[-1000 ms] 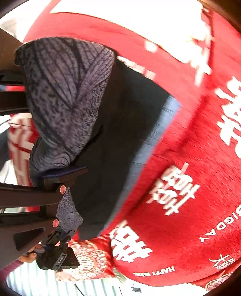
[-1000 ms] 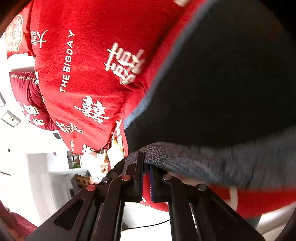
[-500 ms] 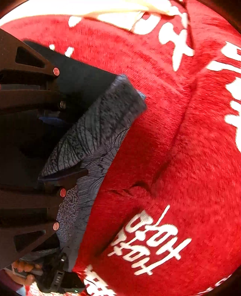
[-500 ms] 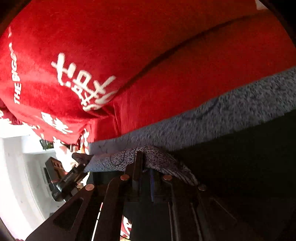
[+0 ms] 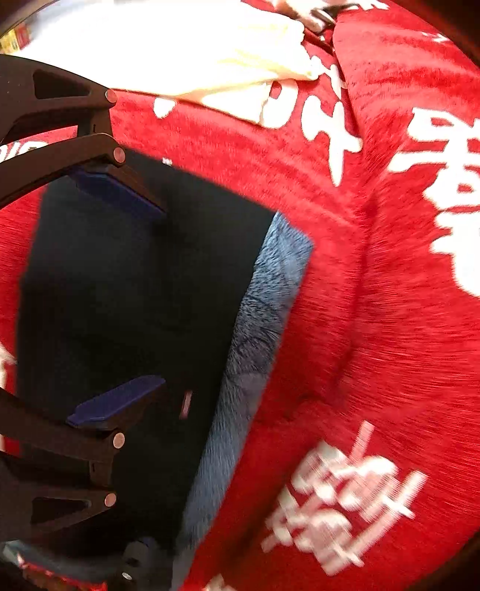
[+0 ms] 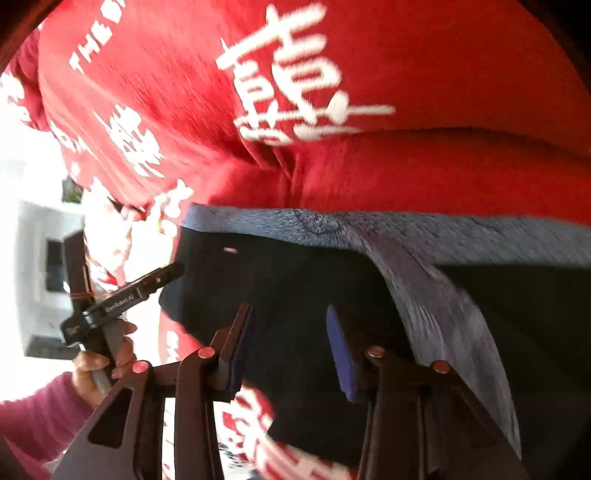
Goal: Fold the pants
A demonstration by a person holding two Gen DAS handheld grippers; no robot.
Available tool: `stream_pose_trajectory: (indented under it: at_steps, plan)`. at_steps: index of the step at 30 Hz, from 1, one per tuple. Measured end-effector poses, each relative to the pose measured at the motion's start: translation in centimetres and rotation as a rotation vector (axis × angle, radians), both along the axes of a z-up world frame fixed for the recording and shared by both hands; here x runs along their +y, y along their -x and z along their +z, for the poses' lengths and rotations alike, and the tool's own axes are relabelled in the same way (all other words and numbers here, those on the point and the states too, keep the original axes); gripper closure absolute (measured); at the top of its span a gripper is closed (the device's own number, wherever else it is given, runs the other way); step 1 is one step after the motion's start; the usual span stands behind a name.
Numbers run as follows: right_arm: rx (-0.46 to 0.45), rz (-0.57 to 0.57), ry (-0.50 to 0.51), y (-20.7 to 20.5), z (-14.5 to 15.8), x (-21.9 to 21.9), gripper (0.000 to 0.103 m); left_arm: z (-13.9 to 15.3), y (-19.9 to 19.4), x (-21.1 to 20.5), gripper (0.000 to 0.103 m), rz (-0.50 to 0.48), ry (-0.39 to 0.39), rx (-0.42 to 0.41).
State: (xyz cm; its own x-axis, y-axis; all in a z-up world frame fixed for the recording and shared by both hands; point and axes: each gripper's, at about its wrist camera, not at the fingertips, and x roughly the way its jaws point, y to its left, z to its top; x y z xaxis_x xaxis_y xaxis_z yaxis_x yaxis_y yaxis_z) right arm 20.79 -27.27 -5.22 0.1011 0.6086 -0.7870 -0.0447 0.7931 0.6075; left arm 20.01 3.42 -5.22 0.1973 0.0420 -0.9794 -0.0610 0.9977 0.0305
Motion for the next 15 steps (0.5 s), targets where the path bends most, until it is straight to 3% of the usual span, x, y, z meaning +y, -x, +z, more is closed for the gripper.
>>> stream_pose_trajectory:
  at_steps: [2,4,8,10,12,15]
  plan:
    - [-0.023,0.008,0.150,-1.4,-1.4,-0.1,0.059,-1.1,0.1,-0.3,0.017,-0.003,-0.044,0.016]
    - [0.000,-0.047,0.082,-1.9,-1.8,-2.0,0.067,-0.6,0.4,-0.7,0.017,-0.021,-0.067,0.007]
    - [0.023,-0.155,0.007,-0.1,-0.5,-5.7,0.064,0.9,1.7,-1.0,0.017,-0.026,-0.063,0.031]
    - [0.008,-0.190,-0.013,1.5,0.9,-7.1,0.049,2.1,2.8,-1.6,0.017,-0.042,-0.055,0.027]
    - [-0.001,-0.238,-0.049,3.8,2.3,-8.4,0.041,3.1,4.0,-2.7,0.017,-0.075,-0.050,0.027]
    - [0.018,-0.309,-0.065,7.6,3.6,-10.0,0.041,4.2,6.2,-5.1,0.017,-0.150,-0.032,0.048]
